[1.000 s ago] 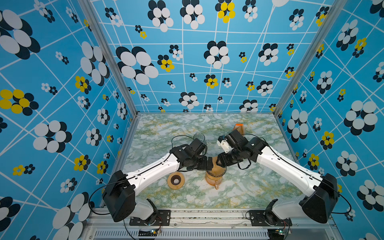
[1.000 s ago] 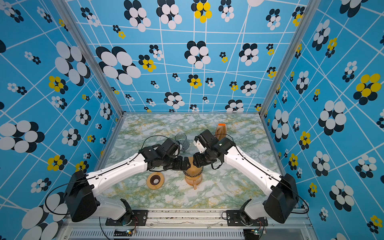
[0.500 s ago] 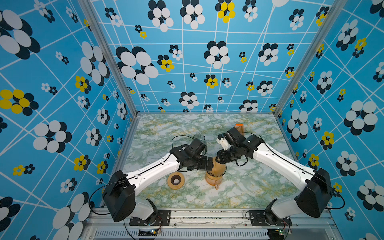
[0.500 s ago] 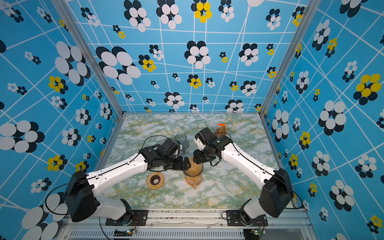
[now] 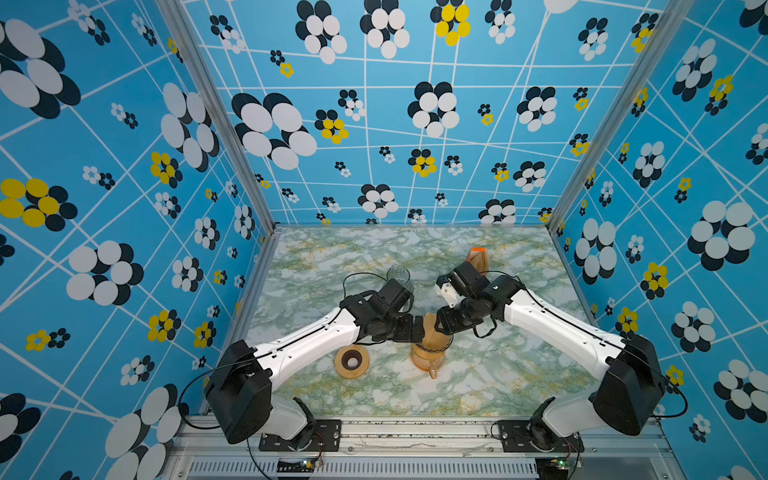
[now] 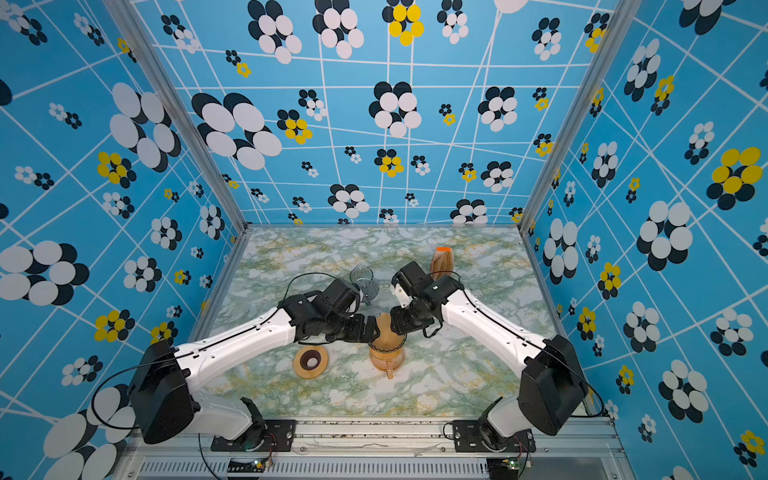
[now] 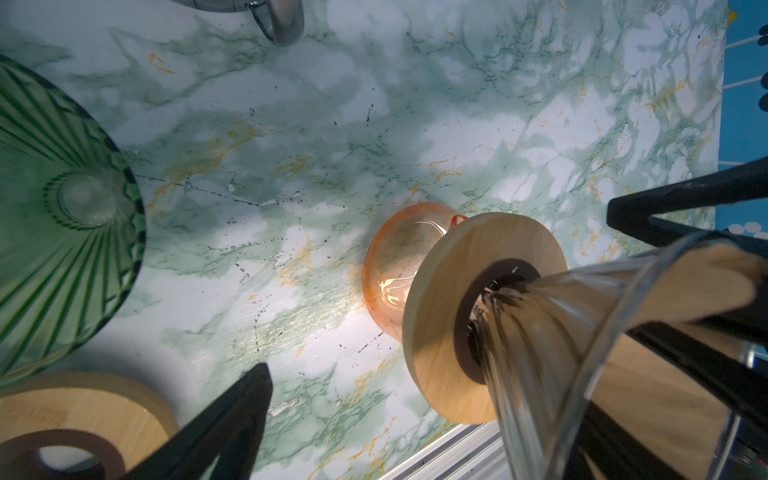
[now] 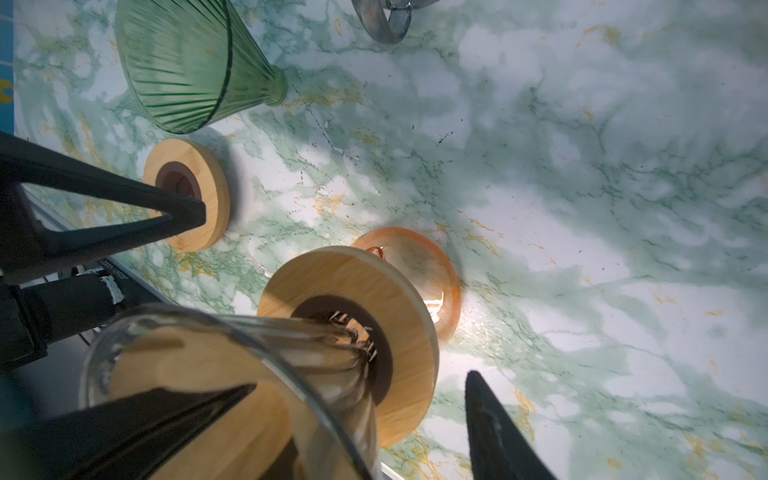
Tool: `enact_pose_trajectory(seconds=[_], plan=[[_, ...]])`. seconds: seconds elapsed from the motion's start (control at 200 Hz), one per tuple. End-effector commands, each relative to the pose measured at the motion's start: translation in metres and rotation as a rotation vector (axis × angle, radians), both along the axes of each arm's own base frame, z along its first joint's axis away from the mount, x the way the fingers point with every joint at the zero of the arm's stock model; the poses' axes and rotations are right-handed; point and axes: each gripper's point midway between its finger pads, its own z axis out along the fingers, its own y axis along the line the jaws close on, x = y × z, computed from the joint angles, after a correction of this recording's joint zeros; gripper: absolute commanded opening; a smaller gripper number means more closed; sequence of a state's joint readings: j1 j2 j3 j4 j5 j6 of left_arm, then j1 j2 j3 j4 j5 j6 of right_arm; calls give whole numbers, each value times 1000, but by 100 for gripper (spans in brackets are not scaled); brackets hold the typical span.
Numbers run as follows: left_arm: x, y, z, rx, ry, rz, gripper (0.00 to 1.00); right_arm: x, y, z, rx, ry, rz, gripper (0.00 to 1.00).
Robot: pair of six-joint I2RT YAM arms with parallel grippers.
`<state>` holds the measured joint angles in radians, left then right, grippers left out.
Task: Place the coffee filter in the dripper
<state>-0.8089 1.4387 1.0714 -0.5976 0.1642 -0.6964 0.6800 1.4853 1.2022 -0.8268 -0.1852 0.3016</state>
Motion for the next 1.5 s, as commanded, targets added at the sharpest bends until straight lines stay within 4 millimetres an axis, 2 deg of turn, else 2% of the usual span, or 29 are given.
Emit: enact_pose_trajectory(seconds=[0.0,0.21,0.425,0.66,0.805,1.0,1.21,1.37,1.495], plan=[[1,8,-10,27,17,27,99,-2,-9,3,-22,-21,-1,47],[1,10,-11,33,19,35,99,-3,-3,12,19,-27,7,47],[2,4,0,-5,7,30,99,-10,5,26,96,-21,21,49],[2,0,8,-40,4,26,99,-15,1,29,107,-21,3,49],[4,-5,21,-93,-19,13,99,-16,0,38,135,-38,-24,49],[5,-2,36,-147,-35,23,99,-16,-6,48,152,-65,-74,52],[-4,5,58,-211,-58,11,99,-15,-15,65,179,-117,-144,52],[-9,15,77,-296,-105,-5,99,-23,-19,76,236,-160,-151,52],[-17,21,90,-368,-163,-32,99,-33,-26,76,196,-197,-153,50]])
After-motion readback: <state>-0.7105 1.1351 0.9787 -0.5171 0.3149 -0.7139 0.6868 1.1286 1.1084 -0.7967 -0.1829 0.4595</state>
